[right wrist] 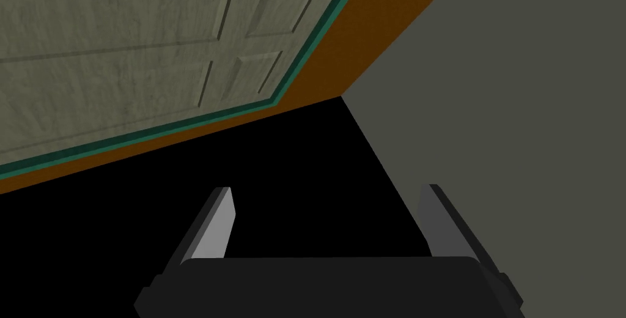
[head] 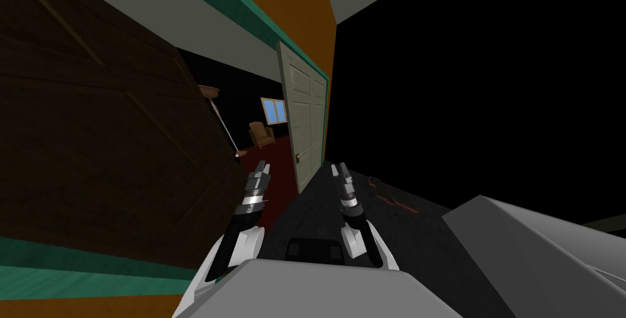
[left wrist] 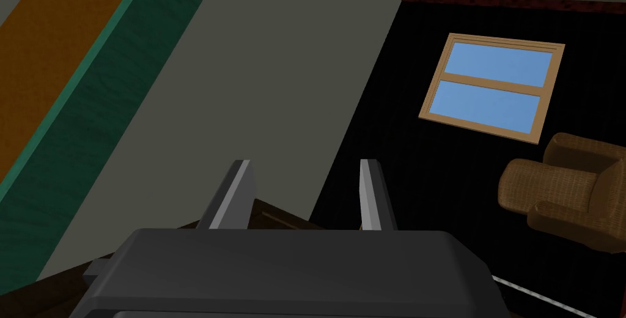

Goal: Push the door open

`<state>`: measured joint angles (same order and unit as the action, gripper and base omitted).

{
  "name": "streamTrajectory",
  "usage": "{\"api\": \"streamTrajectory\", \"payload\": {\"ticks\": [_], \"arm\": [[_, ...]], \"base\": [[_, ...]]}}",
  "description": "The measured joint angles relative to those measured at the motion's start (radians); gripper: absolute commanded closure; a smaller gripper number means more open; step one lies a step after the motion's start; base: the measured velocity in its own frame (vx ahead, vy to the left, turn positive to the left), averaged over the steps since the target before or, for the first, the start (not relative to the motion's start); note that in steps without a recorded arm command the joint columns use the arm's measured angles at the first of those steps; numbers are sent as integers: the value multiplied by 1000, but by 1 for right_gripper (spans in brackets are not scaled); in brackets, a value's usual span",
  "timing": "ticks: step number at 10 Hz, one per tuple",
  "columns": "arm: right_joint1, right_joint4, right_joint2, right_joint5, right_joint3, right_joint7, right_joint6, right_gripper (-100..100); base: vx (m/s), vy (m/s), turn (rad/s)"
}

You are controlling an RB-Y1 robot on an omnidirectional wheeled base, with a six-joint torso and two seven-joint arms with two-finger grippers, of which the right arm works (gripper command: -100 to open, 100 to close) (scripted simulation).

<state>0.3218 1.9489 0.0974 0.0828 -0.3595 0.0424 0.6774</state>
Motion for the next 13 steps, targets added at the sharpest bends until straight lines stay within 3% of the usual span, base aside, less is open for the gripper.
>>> {"api": "streamTrajectory", "payload": {"ticks": [13], "arm": [[-111,-275,22,-13,-184,37,23,-100]], "base": [[99,4,-18]]}}
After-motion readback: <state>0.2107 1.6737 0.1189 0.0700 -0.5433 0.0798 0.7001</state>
